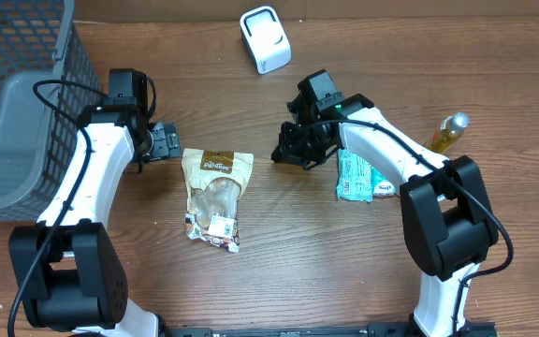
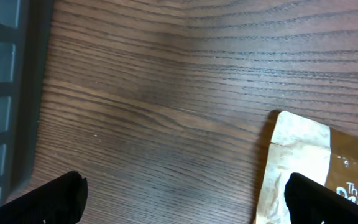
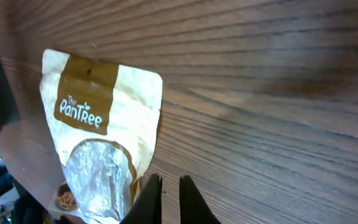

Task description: Scan the item barcode

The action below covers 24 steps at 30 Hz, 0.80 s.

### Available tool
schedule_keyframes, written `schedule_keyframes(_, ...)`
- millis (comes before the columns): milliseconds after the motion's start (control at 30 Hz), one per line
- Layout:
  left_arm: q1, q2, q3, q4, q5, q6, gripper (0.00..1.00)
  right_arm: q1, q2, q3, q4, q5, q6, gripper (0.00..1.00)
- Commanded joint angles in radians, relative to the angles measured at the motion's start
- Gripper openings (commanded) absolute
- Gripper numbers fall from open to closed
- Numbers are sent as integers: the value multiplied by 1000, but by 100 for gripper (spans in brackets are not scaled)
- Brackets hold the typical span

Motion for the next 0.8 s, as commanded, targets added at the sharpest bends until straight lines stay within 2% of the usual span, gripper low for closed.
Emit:
schedule_keyframes(0,4,-15,16,4,-27,34,100,18,2,25,-6,6,-48,9)
schedule_keyframes(167,4,-15,16,82,96,25,100,27,2,25,7,6,-49,15)
schedule_keyframes(267,4,-15,16,11,301,15,100,37,2,25,18,15,-64,18)
schedule_keyframes(367,4,-14,16,-51,452,21,100,50,2,25,21,41,-64,31)
schedule_keyframes(433,4,-14,16,-68,475,43,97,56,2,25,21,45,-67,39)
schedule_keyframes(467,3,-13,16,-74,473,46,66,57,2,25,21,44,-67,45)
schedule_keyframes(500,3,-13,16,-78,474,46,29,58,2,25,21,44,-67,51)
schedule_keyframes(533,3,-13,16,-86,474,46,14,58,2,25,21,44,-67,53)
schedule_keyframes(567,3,-13,16,-95,474,46,5,58,2,25,21,45,-67,54)
schedule_keyframes(767,3,-13,7,-133,470,46,4,58,2,25,36,44,-66,56)
